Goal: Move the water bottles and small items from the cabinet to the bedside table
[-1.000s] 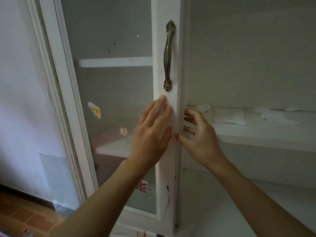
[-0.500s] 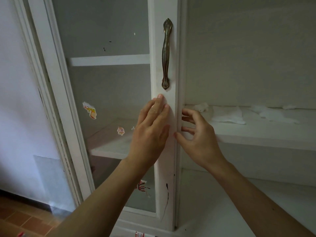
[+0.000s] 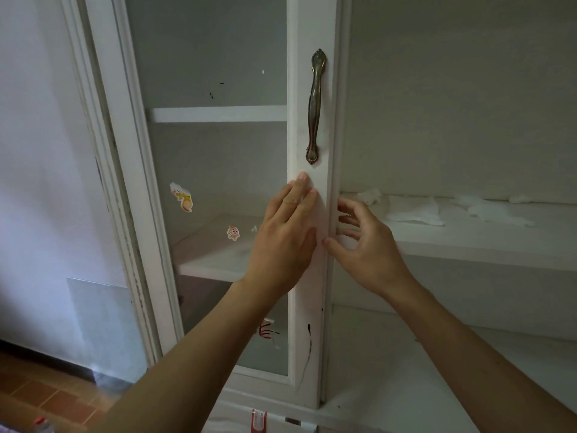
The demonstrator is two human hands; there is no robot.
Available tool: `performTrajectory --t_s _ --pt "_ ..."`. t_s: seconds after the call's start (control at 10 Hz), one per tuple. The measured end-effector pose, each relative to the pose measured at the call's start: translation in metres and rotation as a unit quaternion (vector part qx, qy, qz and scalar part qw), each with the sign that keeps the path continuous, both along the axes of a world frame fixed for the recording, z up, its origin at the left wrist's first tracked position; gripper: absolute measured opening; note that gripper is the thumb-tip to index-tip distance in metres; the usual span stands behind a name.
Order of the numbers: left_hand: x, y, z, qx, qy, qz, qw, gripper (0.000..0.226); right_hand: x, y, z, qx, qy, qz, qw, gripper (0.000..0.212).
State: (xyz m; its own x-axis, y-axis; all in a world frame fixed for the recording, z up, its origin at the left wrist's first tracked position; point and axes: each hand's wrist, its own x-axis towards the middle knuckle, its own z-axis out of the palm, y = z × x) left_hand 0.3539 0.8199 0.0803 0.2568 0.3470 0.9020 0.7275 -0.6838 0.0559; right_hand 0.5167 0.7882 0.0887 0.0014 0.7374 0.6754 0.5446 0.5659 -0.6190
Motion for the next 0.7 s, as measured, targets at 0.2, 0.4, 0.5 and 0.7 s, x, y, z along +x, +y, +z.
performTrajectory --t_s 0.2,0.4,0.5,0.7 --pt "-0.013 -0.020 -0.006 -0.091 0.018 0.001 0.996 0.062 -0.004 -0.021 -0.007 -0.019 -0.116 -0.067 0.991 0.067" --pt "-0.028 -0.036 -0.015 -0.186 -0.006 -0.030 0.982 0.058 -0.010 -0.043 -0.011 -0.048 -0.210 -0.096 0.972 0.055" --pt "-0.037 -0.036 -0.021 -0.231 -0.018 -0.020 0.973 0.059 -0.013 -0.054 -0.012 -0.071 -0.230 -0.118 0.963 0.056" --pt "-0.054 -0.039 -0.032 -0.273 0.000 -0.010 0.962 0.060 -0.016 -0.082 -0.020 -0.116 -0.252 -0.153 0.949 0.061"
